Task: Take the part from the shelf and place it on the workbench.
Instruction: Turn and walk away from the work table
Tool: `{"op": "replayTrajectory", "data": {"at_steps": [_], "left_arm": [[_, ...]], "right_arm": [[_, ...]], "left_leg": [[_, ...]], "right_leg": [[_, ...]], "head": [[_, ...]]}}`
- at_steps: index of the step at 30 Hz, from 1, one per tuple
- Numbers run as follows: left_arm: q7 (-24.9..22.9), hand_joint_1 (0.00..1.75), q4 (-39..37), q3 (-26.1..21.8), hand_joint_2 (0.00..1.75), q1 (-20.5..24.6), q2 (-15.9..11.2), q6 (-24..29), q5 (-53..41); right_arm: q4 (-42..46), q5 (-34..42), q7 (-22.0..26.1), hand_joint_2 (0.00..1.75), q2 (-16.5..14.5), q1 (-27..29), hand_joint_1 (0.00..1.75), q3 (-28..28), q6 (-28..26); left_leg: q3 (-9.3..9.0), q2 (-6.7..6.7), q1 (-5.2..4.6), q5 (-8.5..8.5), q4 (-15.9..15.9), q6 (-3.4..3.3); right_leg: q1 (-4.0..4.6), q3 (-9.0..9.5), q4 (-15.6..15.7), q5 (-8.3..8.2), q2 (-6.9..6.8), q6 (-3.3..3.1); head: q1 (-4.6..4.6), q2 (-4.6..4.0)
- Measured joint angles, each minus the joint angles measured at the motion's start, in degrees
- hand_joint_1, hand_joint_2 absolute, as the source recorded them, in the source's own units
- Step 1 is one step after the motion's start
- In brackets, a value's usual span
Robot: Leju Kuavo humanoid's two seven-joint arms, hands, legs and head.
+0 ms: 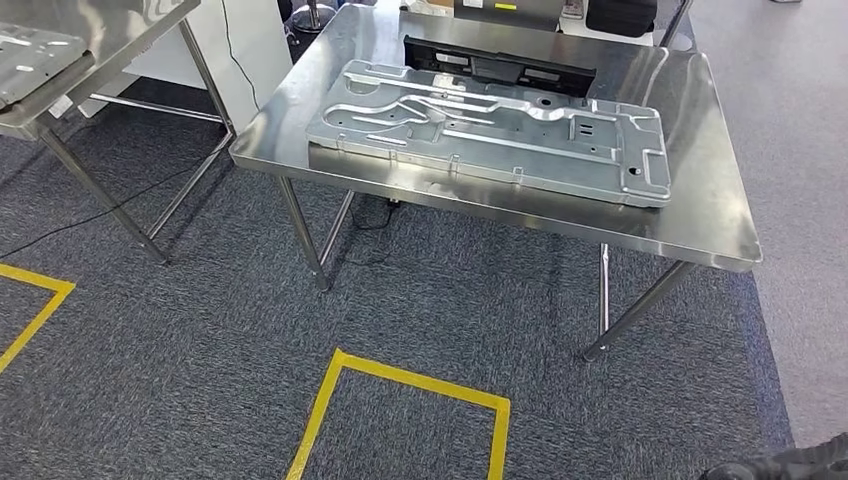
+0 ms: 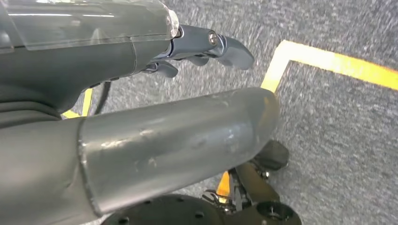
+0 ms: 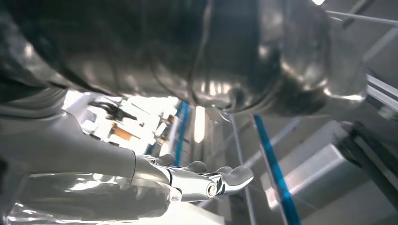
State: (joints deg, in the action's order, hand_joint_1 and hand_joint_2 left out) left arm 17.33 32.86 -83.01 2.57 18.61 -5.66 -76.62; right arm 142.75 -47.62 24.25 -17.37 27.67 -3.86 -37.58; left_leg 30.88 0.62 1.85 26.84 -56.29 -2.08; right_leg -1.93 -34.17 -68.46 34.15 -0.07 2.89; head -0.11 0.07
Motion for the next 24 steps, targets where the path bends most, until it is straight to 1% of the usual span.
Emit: {"op": "replayTrajectory", "data": {"at_steps": [1, 2, 3, 4, 5, 6, 7, 8, 9, 10, 11, 12, 13, 14, 15, 16, 17, 18, 19, 20, 21, 22, 23, 24], "left_arm": [[-0.14, 0.00, 0.17, -0.07, 0.00, 0.00, 0.15, -0.07, 0.16], [-0.28, 0.00, 0.40, -0.12, 0.00, -0.01, 0.34, -0.14, 0.37], [-0.41, 0.00, 0.64, -0.15, 0.00, 0.01, 0.51, -0.19, 0.63], [-0.52, 0.00, 0.85, -0.17, 0.00, 0.03, 0.69, -0.22, 0.83], [-0.62, 0.00, 0.99, -0.19, 0.00, 0.07, 0.86, -0.25, 1.07], [-0.67, 0.00, 1.07, -0.21, 0.00, 0.10, 0.99, -0.27, 1.32], [-0.72, 0.00, 1.11, -0.25, 0.00, 0.12, 1.10, -0.29, 1.55], [-0.75, 0.00, 1.18, -0.29, 0.00, 0.14, 1.18, -0.31, 1.81], [-0.78, 0.00, 1.22, -0.36, 0.00, 0.19, 1.23, -0.30, 2.00], [-0.83, 0.00, 1.26, -0.43, 0.00, 0.23, 1.25, -0.30, 2.14], [-0.86, 0.00, 1.29, -0.49, 0.00, 0.26, 1.26, -0.29, 2.21], [-0.90, 0.00, 1.29, -0.52, 0.00, 0.24, 1.28, -0.27, 2.29], [-0.97, 0.00, 1.29, -0.54, 0.00, 0.17, 1.30, -0.24, 2.38], [-1.06, 0.00, 1.30, -0.55, 0.00, 0.10, 1.31, -0.18, 2.50], [-1.17, 0.00, 1.31, -0.56, 0.00, 0.05, 1.31, -0.09, 2.64], [-1.30, 0.00, 1.33, -0.56, 0.00, 0.10, 1.31, -0.01, 2.75], [-1.40, 0.00, 1.34, -0.55, 0.00, 0.34, 1.37, 0.07, 2.85], [-1.49, 0.00, 1.36, -0.49, 0.00, 0.63, 1.44, 0.12, 2.92], [-1.55, 0.00, 1.37, -0.43, 0.00, 0.85, 1.51, 0.15, 2.99], [-1.60, 0.00, 1.37, -0.37, 0.00, 0.95, 1.58, 0.17, 3.04], [-1.65, 0.00, 1.37, -0.33, 0.00, 0.83, 1.59, 0.19, 3.08], [-1.68, 0.00, 1.37, -0.34, 0.00, 0.63, 1.60, 0.21, 3.11], [-1.72, 0.00, 1.38, -0.35, 0.00, 0.49, 1.61, 0.23, 3.12], [-1.74, 0.00, 1.38, -0.33, 0.00, 0.45, 1.63, 0.23, 3.14]], "right_arm": [[-0.01, 0.20, -1.00, 0.00, 0.01, 0.54, 0.00, -0.02, 1.52], [0.00, 0.76, -1.75, 0.00, -0.05, 1.04, 0.00, -0.10, 3.53], [0.01, 1.70, -2.18, 0.00, -0.18, 1.56, 0.00, -0.27, 5.97], [0.01, 2.76, -2.47, 0.00, -0.36, 2.05, 0.00, -0.48, 8.48], [0.00, 3.79, -3.02, 0.00, -0.57, 2.58, 0.00, -0.77, 11.15], [-0.03, 4.54, -3.73, 0.00, -0.74, 3.12, 0.00, -1.12, 13.58], [-0.15, 4.92, -4.66, 0.00, -0.84, 3.55, 0.00, -1.53, 15.66], [-0.36, 5.16, -5.66, 0.00, -0.93, 3.93, 0.00, -2.00, 17.58], [-0.68, 5.41, -6.37, 0.00, -1.02, 4.18, 0.00, -2.50, 18.97], [-1.12, 5.74, -6.87, 0.00, -1.10, 4.38, 0.00, -3.02, 19.97], [-1.56, 6.14, -7.15, 0.00, -1.17, 4.57, 0.00, -3.50, 20.53], [-2.04, 6.57, -7.32, 0.00, -1.22, 4.73, 0.00, -4.03, 20.80], [-2.48, 6.96, -7.44, 0.00, -1.26, 4.90, 0.00, -4.53, 20.90], [-2.90, 7.28, -7.63, 0.00, -1.28, 5.07, 0.00, -4.99, 20.91], [-3.35, 7.57, -7.93, 0.00, -1.31, 5.22, 0.00, -5.49, 20.96], [-3.81, 7.85, -8.24, 0.00, -1.32, 5.34, 0.00, -5.98, 21.07], [-4.24, 8.17, -8.51, 0.00, -1.32, 5.47, 0.00, -6.52, 21.18], [-4.60, 8.54, -8.76, 0.00, -1.33, 5.60, 0.00, -7.09, 21.27], [-4.90, 8.92, -8.91, 0.00, -1.33, 5.72, 0.00, -7.61, 21.34], [-5.16, 9.28, -9.06, 0.00, -1.34, 5.82, 0.00, -8.07, 21.38], [-5.45, 9.55, -9.25, 0.00, -1.34, 5.87, 0.00, -8.45, 21.42], [-5.76, 9.74, -9.43, 0.00, -1.34, 5.91, 0.00, -8.75, 21.46], [-6.09, 9.91, -9.61, 0.00, -1.34, 6.00, 0.00, -9.06, 21.50], [-6.49, 10.12, -9.79, 0.00, -1.34, 6.12, 0.00, -9.40, 21.56]], "left_leg": [[-0.15, -0.04, 0.41, 0.19, -0.22, 0.57], [-0.25, -0.11, 0.71, 0.42, -0.47, 1.23], [-0.35, -0.14, 0.85, 0.58, -0.63, 1.96], [-0.38, -0.17, 0.90, 0.67, -0.69, 2.63], [-0.45, -0.22, 0.99, 0.64, -0.53, 3.28], [-0.56, -0.28, 1.10, 0.50, -0.26, 3.88], [-0.64, -0.37, 1.30, 0.58, -0.35, 4.25], [-0.44, -0.42, 1.42, 1.29, -1.16, 4.44], [0.33, -0.46, 1.44, 2.84, -3.24, 4.41], [1.66, -0.47, 1.36, 5.05, -6.54, 4.22], [3.40, -0.49, 1.19, 7.53, -10.54, 4.07], [4.93, -0.50, 1.05, 9.48, -14.22, 3.99], [5.70, -0.51, 0.94, 10.45, -16.42, 3.94], [5.23, -0.47, 0.90, 10.31, -16.47, 3.86], [3.43, -0.27, 0.91, 9.22, -14.21, 3.75], [0.67, 0.30, 0.93, 7.81, -10.35, 3.63], [-2.07, 1.24, 0.92, 6.71, -6.03, 3.52], [-3.93, 1.93, 0.90, 6.01, -3.03, 3.33], [-4.83, 2.38, 0.79, 5.80, -1.37, 3.07], [-4.86, 2.37, 0.61, 5.75, -0.92, 2.73], [-4.63, 1.90, 0.45, 5.45, -1.25, 2.25], [-4.53, 1.62, 0.33, 5.06, -1.23, 1.78], [-4.43, 1.38, 0.28, 4.64, -1.19, 1.36], [-4.24, 1.14, 0.25, 4.23, -1.16, 0.96]], "right_leg": [[-0.53, 2.09, 4.12, -2.16, -0.06, 0.58], [-0.69, 3.90, 7.81, -3.62, 0.00, 0.88], [-0.69, 5.16, 10.47, -4.47, 0.16, 0.78], [-0.52, 5.66, 11.66, -4.58, 0.32, 0.43], [-0.14, 5.58, 11.63, -4.43, 0.51, -0.22], [0.03, 5.57, 11.67, -4.59, 0.55, -0.95], [0.07, 5.67, 11.91, -4.84, 0.38, -1.61], [0.12, 5.83, 12.30, -5.18, 0.15, -2.34], [0.17, 6.02, 12.84, -5.60, -0.18, -3.02], [0.25, 6.11, 13.25, -5.95, -0.58, -3.58], [0.50, 5.97, 13.44, -6.17, -0.91, -4.02], [0.72, 5.63, 13.43, -6.36, -1.26, -4.30], [0.89, 5.17, 13.26, -6.51, -1.57, -4.40], [1.01, 4.71, 13.02, -6.64, -1.91, -4.39], [1.05, 4.36, 12.76, -6.78, -2.32, -4.25], [1.06, 4.13, 12.37, -6.87, -2.77, -3.97], [1.21, 3.79, 11.73, -6.74, -3.26, -3.52], [1.31, 3.49, 11.10, -6.41, -3.69, -3.03], [1.39, 3.24, 10.55, -6.08, -4.06, -2.53], [1.40, 3.09, 10.23, -5.82, -4.38, -2.07], [1.21, 3.19, 10.22, -5.81, -4.65, -1.71], [0.98, 3.33, 10.11, -5.81, -4.60, -1.35], [0.78, 3.26, 9.45, -5.12, -4.06, -0.96], [0.64, 2.77, 7.86, -3.65, -3.22, -0.62]], "head": [[0.01, 0.00], [0.00, 0.00], [0.00, 0.00], [0.00, 0.00], [0.00, 0.00], [0.00, 0.00], [-0.01, 0.00], [-0.02, 0.00], [-0.04, 0.00], [-0.05, 0.00], [-0.05, 0.00], [-0.05, 0.00], [-0.05, 0.00], [-0.06, 0.00], [-0.06, 0.00], [-0.07, 0.00], [-0.07, 0.00], [0.08, 0.00], [0.22, 0.00], [0.36, 0.00], [0.51, 0.00], [0.50, 0.00], [0.51, 0.00], [0.51, 0.00]]}}
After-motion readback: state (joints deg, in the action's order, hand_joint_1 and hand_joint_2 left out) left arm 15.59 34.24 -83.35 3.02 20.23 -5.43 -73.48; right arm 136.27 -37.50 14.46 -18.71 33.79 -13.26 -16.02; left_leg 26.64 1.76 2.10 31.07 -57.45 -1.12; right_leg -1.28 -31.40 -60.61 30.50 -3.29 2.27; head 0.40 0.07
